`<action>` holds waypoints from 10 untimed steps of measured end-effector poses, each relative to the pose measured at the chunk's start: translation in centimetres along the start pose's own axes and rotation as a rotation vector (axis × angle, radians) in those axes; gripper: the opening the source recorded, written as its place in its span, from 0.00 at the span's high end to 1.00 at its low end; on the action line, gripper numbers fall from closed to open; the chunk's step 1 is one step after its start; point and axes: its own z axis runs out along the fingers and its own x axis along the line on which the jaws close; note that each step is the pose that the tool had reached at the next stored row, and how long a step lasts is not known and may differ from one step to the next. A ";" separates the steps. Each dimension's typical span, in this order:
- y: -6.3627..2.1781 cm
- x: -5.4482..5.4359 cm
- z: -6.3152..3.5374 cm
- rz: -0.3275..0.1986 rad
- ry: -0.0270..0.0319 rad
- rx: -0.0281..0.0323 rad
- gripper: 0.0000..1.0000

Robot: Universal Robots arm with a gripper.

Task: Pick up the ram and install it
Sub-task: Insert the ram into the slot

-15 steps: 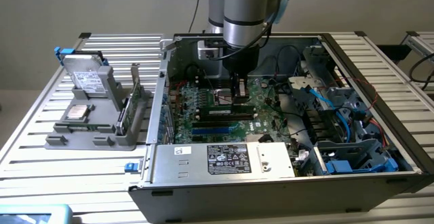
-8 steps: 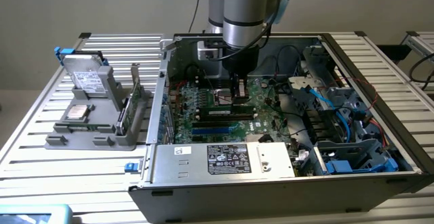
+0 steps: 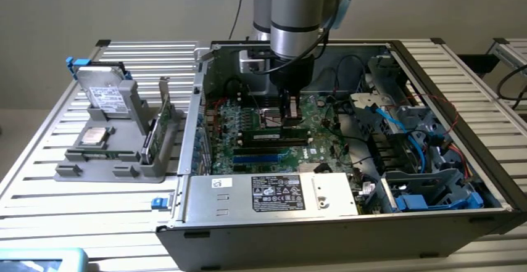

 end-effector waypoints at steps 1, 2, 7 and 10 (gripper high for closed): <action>0.02 0.0 0.01 0.000 0.0000 0.0001 0.87; 0.03 0.0 0.03 0.000 0.0000 0.0002 0.87; 0.05 0.0 0.12 0.000 -0.0001 0.0014 0.87; 0.05 0.0 0.16 0.000 0.0000 0.0020 0.87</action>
